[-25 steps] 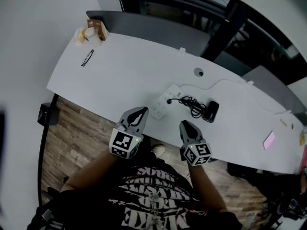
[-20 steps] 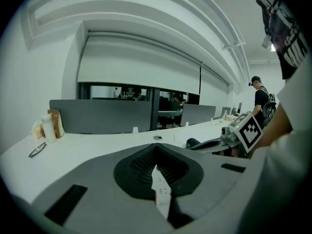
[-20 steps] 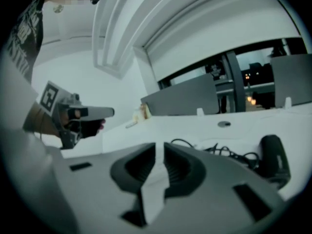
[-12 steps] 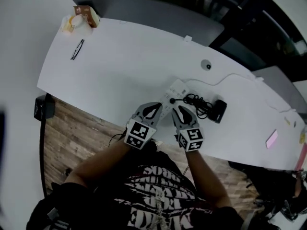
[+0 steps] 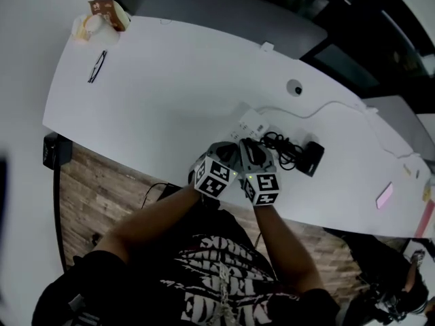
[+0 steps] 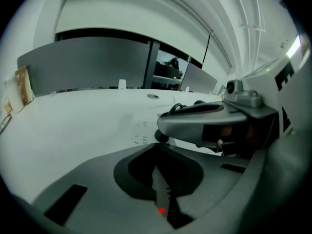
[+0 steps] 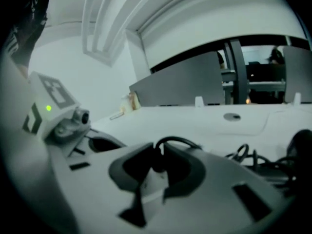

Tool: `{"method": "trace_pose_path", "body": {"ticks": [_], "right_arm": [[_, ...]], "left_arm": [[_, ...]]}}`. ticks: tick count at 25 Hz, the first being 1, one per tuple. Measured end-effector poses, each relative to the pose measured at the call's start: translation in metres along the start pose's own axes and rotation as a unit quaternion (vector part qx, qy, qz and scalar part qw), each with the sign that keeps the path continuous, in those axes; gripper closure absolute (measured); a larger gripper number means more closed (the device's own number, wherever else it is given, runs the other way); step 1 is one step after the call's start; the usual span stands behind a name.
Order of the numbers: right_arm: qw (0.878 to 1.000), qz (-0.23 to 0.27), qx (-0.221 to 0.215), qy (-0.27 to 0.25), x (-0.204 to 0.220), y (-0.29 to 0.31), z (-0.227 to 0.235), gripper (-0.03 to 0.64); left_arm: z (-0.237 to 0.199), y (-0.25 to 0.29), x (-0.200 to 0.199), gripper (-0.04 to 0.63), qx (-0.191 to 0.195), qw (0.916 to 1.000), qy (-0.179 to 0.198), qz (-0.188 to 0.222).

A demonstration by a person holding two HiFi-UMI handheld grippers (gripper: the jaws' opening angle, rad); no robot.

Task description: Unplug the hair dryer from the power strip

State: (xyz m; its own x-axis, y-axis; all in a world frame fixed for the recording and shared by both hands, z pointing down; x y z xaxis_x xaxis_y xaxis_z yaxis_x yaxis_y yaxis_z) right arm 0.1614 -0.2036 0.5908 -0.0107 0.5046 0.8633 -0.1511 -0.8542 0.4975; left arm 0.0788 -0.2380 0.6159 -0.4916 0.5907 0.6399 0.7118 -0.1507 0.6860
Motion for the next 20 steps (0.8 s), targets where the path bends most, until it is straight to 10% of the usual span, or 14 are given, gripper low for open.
{"method": "trace_pose_path", "body": {"ticks": [9, 20], "right_arm": [[0.987, 0.120, 0.009, 0.105, -0.045, -0.028, 0.029, 0.546], [0.991, -0.027, 0.002, 0.130, 0.025, -0.038, 0.053, 0.465]], "left_arm": [[0.003, 0.008, 0.000, 0.569, -0.039, 0.9988, 0.029, -0.012], [-0.007, 0.006, 0.003, 0.569, -0.015, 0.9994, 0.031, -0.011]]}}
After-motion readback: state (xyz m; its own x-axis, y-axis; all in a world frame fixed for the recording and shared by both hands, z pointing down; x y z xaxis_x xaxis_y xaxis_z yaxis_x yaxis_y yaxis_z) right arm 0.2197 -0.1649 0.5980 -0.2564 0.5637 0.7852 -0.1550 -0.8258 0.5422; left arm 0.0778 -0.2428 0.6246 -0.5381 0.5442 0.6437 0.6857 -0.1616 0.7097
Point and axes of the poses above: the fingertips, and each gripper's own axes: y forward along the fingers, z to its right, x out of its underside, the point moved 7 cm from there along -y, backward along the fingers, and after that the axes turned 11 degrees about -y, right-handed, at the moved point
